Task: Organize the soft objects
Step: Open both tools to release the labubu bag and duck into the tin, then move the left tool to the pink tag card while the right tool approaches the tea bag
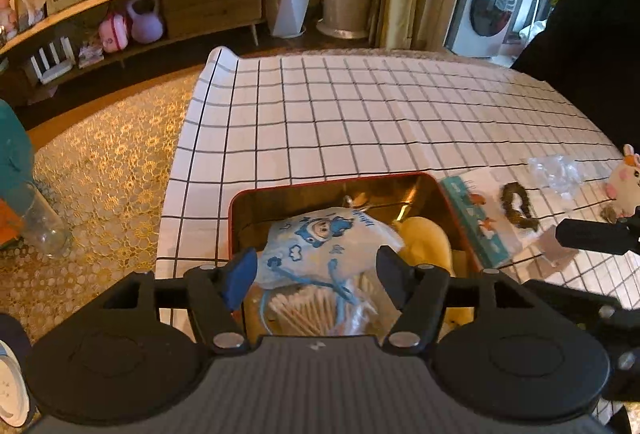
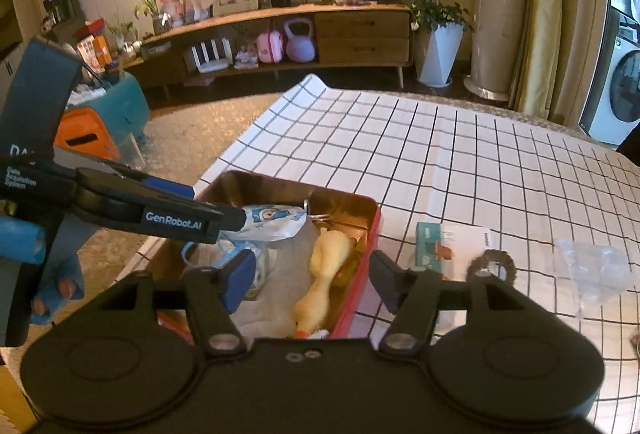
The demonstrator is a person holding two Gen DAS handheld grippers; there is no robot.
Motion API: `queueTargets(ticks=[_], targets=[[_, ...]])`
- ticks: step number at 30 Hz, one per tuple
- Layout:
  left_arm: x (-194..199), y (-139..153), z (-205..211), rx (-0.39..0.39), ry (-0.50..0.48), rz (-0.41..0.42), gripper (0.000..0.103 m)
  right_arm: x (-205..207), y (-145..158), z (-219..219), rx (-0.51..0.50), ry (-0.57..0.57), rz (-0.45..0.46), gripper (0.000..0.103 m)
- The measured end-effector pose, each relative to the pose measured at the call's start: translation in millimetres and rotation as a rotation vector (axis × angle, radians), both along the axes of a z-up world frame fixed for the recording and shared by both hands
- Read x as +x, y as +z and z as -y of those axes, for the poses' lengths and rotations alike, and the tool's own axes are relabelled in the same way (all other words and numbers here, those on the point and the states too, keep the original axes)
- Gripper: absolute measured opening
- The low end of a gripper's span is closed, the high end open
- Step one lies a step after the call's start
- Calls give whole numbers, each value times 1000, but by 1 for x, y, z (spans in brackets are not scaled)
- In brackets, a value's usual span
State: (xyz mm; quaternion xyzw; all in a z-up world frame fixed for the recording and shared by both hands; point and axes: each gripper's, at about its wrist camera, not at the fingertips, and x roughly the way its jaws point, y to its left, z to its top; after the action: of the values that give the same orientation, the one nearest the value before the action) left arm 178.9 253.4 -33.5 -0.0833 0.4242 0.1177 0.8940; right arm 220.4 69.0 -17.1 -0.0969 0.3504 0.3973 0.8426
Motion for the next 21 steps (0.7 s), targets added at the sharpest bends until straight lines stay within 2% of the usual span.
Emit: queueTargets(ticks=[4, 8, 12, 16, 18, 21], targets=[[-9, 15, 14, 10, -11, 25, 66, -6, 10, 21, 43, -9, -8, 67], [-18, 32, 32, 12, -29, 61, 73, -15, 20, 43, 65, -15, 7, 71], [-23, 45, 53, 0, -57, 89, 73, -23, 28, 65, 80, -21, 31, 75], [-29, 52, 75, -12, -88, 116, 76, -31, 36, 89, 90, -36, 49, 81], [-32, 55, 87, -19, -103, 135, 83, -33, 39, 102, 98, -45, 54, 86], [-34, 55, 103, -31, -124, 150, 84, -36, 40, 119, 97, -59, 61, 89]])
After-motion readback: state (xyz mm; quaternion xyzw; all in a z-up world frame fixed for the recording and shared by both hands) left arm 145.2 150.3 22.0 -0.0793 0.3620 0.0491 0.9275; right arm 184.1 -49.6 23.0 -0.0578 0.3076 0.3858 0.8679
